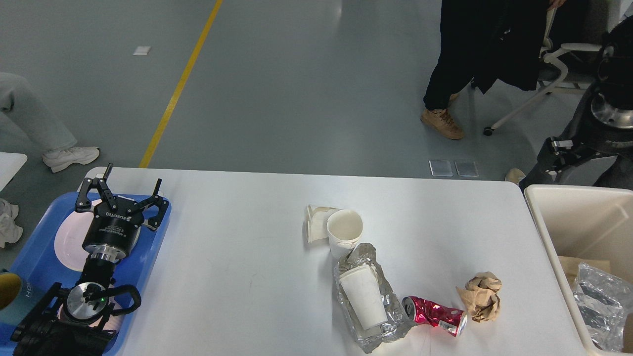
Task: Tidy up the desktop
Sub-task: 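Raise the right gripper and move it over the clear plastic bag, then grasp the clear plastic bag with white contents using the right gripper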
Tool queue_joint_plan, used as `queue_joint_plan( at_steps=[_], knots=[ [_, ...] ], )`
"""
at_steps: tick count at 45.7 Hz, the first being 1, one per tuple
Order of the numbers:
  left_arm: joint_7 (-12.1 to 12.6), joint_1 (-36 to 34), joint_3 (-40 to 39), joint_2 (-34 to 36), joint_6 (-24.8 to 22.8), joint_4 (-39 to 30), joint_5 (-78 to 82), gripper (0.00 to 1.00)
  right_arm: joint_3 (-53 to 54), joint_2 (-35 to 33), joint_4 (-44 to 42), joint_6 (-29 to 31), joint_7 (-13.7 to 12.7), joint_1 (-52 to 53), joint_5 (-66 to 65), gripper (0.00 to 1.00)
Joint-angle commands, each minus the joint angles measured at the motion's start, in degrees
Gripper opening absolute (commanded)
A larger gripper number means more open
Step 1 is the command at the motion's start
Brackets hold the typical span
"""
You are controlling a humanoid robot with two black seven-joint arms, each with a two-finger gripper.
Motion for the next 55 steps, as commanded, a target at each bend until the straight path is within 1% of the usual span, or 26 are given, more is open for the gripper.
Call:
queue_joint_plan(
  at_steps=[1, 6, 10, 15, 25, 30, 33, 37, 47, 50, 55],
  knots=[
    [0.0, 0.02, -0.03, 0.0, 0.18, 0.0, 0.0, 0.96, -0.26, 2.16, 12.86, 0.29, 0.35, 13.86, 1.15, 1.0],
    [0.0, 0.02, -0.03, 0.0, 0.18, 0.0, 0.0, 0.96, -0.79, 3.65, 21.75, -0.93, 1.05, 23.36, 8.88, 1.0],
    [0.0, 0.02, -0.03, 0.0, 0.27, 0.09, 0.0, 0.96, -0.17, 4.0, 25.18, -1.37, 2.45, 26.36, 12.58, 1.0],
    [0.0, 0.02, -0.03, 0.0, 0.27, 0.0, 0.0, 0.96, 0.27, 5.85, 25.63, -2.25, 3.77, 26.54, 12.67, 1.0],
    [0.0, 0.02, -0.03, 0.0, 0.27, 0.0, 0.0, 0.96, 2.64, 5.33, 25.54, -2.25, 3.42, 25.31, 12.32, 1.0],
    [0.0, 0.02, -0.03, 0.0, 0.18, 0.0, 0.0, 0.96, 7.99, 5.76, 24.92, -2.61, 3.16, 21.45, 11.88, 1.0],
    [0.0, 0.02, -0.03, 0.0, 0.18, 0.0, 0.0, 0.96, 12.21, 6.2, 24.22, -3.92, 3.07, 18.9, 11.88, 1.0],
    [0.0, 0.02, -0.03, 0.0, 0.18, 0.0, 0.0, 0.96, 17.4, 8.39, 23.43, -8.92, 2.98, 14.07, 11.88, 1.0],
    [0.0, 0.02, -0.03, 0.0, 0.09, 0.0, 0.0, 0.96, 24.35, 19.02, 20.45, -29.22, 2.72, -3.51, 11.88, 1.0],
    [0.0, 0.02, -0.03, 0.0, 0.09, 0.0, 0.0, 0.96, 25.58, 21.84, 19.39, -33.44, 1.67, -7.29, 11.88, 1.0],
    [0.0, 0.02, -0.03, 0.0, 0.09, 0.0, 0.0, 0.96, 28.74, 24.13, 17.81, -38.81, -0.09, -13.61, 11.01, 1.0]
  ],
)
